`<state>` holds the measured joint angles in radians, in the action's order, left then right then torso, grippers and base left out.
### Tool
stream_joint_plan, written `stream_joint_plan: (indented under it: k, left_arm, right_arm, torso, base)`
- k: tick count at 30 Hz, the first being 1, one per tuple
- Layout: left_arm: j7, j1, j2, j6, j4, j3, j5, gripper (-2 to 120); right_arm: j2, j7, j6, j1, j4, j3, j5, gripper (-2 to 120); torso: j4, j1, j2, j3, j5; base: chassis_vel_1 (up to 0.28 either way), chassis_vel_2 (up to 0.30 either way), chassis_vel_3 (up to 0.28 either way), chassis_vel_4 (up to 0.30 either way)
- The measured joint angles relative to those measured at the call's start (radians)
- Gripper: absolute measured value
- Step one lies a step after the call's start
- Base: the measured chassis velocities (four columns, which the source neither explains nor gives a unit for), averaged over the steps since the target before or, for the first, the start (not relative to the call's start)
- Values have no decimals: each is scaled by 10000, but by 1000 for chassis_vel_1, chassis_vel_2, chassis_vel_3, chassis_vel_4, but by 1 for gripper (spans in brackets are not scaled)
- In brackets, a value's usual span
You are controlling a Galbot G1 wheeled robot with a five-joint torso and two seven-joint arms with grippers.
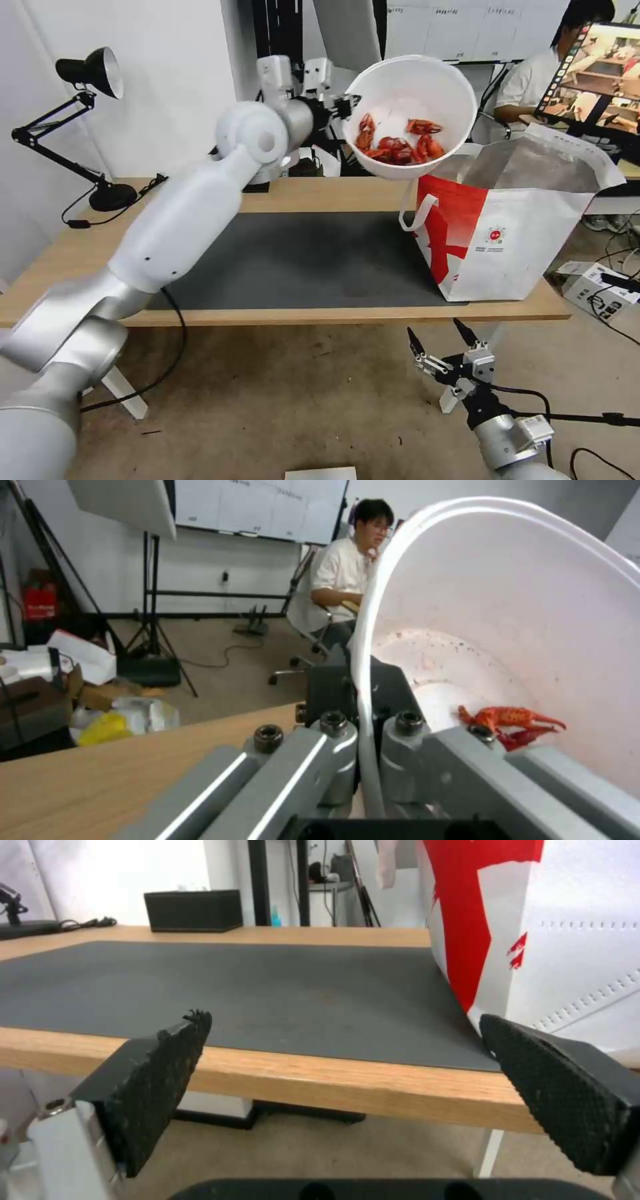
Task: Pick up the trash from the table and place it into the takeout bag.
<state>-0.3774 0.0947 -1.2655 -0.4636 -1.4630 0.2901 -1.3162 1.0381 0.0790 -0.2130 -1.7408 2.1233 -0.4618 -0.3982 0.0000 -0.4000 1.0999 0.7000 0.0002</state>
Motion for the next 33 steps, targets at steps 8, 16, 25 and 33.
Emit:
stream_joint_plan:
  k: [8,16,25,33]
  left_arm:
    - [-992,479,-1402,925,1427,804,570,0]
    - [-1452,667,-2728,1274,2231,914,830,0]
    - [-1527,704,-3346,1680,2994,1241,1393,0]
    - [-1474,305,-3316,2169,3136,1817,2470,0]
  right_arm:
    - [-1,0,0,1,0,0,0,100]
    - [0,0,0,1,0,0,0,100]
    - [0,0,0,1,0,0,0,100]
    - [0,0,0,1,0,0,0,100]
  torso:
    - [-1,0,-1,0,0]
    - [-2,0,0,0,0]
    - [-1,1,0,-1,0]
    - [-1,1,0,0,-1]
  base:
    - [0,0,0,0]
    - [0,0,0,0]
    - [0,0,0,0]
    - [0,0,0,0]
